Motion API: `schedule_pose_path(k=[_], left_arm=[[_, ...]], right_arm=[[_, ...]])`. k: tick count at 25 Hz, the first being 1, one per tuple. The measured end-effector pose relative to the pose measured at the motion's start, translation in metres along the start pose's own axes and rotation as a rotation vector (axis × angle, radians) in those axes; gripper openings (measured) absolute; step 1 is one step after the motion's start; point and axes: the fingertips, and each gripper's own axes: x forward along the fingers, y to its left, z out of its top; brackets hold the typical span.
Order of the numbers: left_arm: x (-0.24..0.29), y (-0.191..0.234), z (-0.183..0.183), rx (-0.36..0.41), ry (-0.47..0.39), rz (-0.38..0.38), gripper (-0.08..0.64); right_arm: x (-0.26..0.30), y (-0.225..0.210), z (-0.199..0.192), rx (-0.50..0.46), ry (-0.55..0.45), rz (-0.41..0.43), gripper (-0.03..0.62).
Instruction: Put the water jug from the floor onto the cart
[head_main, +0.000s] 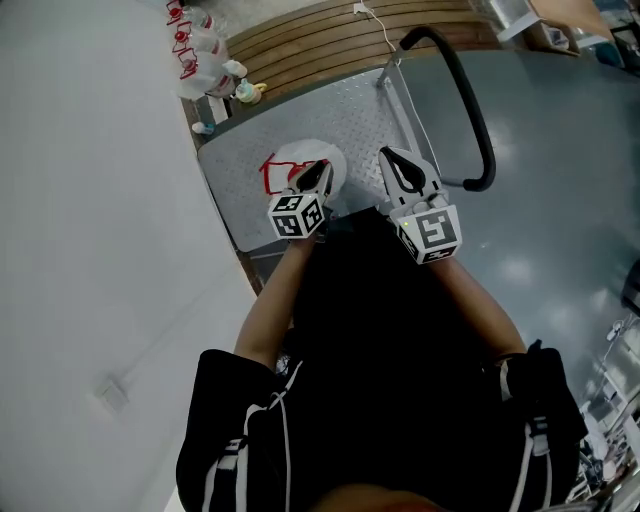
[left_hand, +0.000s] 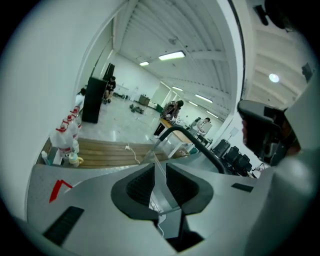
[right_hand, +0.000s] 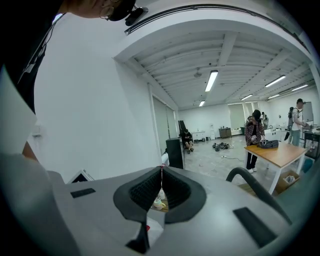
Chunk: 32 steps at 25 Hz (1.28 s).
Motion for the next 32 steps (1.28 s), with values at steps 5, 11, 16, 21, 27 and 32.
schedule_pose_path(k=[5, 11, 16, 21, 27, 32], left_arm=[[-0.053, -0.038, 0.032, 0.038, -0.131, -0.023, 0.061], [-0.132, -0.046, 0.052, 0.105, -0.298, 0.016, 0.021], [-0.188, -0.057, 0.060, 0.182, -0.421, -0.003, 0.018], [-0.229, -0.063, 0.061, 0.239, -0.494, 0.009, 0.018], [-0.259, -0.066, 0.048, 0.263, -0.531, 0.011, 0.020], [-0.275, -0.069, 0.032, 0.272, -0.533, -0.006, 0.020]], right_arm=[[-0.002, 0.036, 0.015, -0.014, -0.055, 0.010, 0.018], [-0.018, 0.084, 0.032, -0.046, -0.130, -0.026, 0.018], [-0.032, 0.141, 0.031, -0.073, -0.151, 0.064, 0.018], [-0.044, 0.182, 0.041, -0.143, -0.205, 0.091, 0.017], [-0.064, 0.216, 0.038, -0.162, -0.198, 0.087, 0.018], [-0.083, 0.232, 0.032, -0.197, -0.227, 0.060, 0.018]])
